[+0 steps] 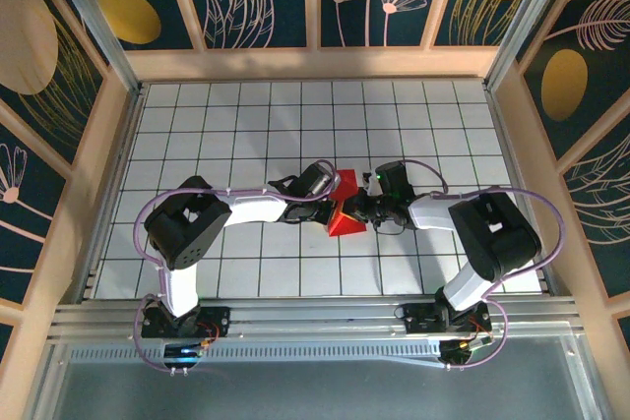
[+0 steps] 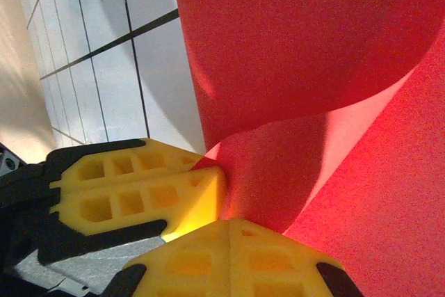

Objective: Fold a paper plane with a square sheet of paper (fold left side to right side)
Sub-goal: Fold the triangle a second time at the center of the table.

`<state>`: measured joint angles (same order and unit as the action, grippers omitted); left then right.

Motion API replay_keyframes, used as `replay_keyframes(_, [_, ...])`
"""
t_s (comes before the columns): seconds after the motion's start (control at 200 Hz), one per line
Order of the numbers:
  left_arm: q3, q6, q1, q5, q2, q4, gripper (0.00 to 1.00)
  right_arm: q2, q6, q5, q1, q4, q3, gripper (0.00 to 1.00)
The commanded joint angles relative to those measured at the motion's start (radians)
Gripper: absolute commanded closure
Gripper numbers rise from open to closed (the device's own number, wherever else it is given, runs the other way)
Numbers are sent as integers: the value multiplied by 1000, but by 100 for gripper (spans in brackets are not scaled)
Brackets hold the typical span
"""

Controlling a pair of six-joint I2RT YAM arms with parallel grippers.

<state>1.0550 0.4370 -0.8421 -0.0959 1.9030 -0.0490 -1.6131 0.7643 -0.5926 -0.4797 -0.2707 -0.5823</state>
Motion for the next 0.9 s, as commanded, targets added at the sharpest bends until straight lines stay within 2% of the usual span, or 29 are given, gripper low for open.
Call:
replay_keyframes(0.0, [5, -18, 8, 13, 31, -48, 100, -19, -32, 31, -7, 39, -10, 100])
replay_keyframes(0.646, [13, -17, 8, 21, 18, -55, 100, -54, -63, 82, -5, 102, 7, 100])
replay_keyframes(0.751, [32, -15, 7, 40, 3, -68, 88, -57, -66, 86, -6, 108, 13, 100])
replay_keyframes(0.891, [79, -18, 10, 88, -38, -110, 79, -59, -63, 91, -5, 110, 22, 100])
